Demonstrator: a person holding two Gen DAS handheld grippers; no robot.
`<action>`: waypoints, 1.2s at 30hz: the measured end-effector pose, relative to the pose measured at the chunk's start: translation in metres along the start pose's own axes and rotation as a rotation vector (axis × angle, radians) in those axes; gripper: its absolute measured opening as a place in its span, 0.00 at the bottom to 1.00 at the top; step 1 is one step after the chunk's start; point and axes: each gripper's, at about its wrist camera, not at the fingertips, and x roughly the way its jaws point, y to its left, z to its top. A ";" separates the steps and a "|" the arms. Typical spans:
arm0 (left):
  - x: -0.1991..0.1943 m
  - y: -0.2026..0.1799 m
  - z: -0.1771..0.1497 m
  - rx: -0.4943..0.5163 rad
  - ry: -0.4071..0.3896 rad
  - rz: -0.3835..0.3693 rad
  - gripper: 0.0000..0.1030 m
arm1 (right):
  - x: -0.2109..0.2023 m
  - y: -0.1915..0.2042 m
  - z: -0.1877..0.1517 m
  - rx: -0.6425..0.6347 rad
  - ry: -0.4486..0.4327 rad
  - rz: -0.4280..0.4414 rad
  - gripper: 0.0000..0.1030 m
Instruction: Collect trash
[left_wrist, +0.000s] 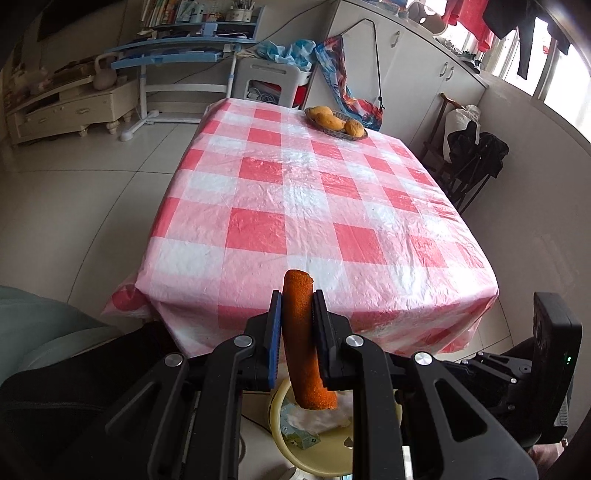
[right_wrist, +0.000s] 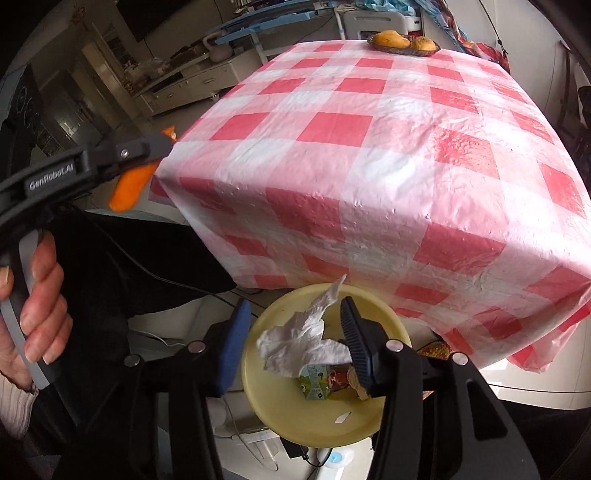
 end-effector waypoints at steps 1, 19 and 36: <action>0.000 -0.002 -0.003 0.004 0.005 -0.002 0.16 | -0.003 0.000 0.001 0.001 -0.020 -0.005 0.51; 0.022 -0.059 -0.058 0.265 0.238 -0.053 0.54 | -0.066 -0.035 0.012 0.191 -0.399 -0.077 0.84; -0.022 -0.014 -0.023 0.034 -0.116 0.126 0.88 | -0.064 -0.022 0.010 0.141 -0.406 -0.160 0.91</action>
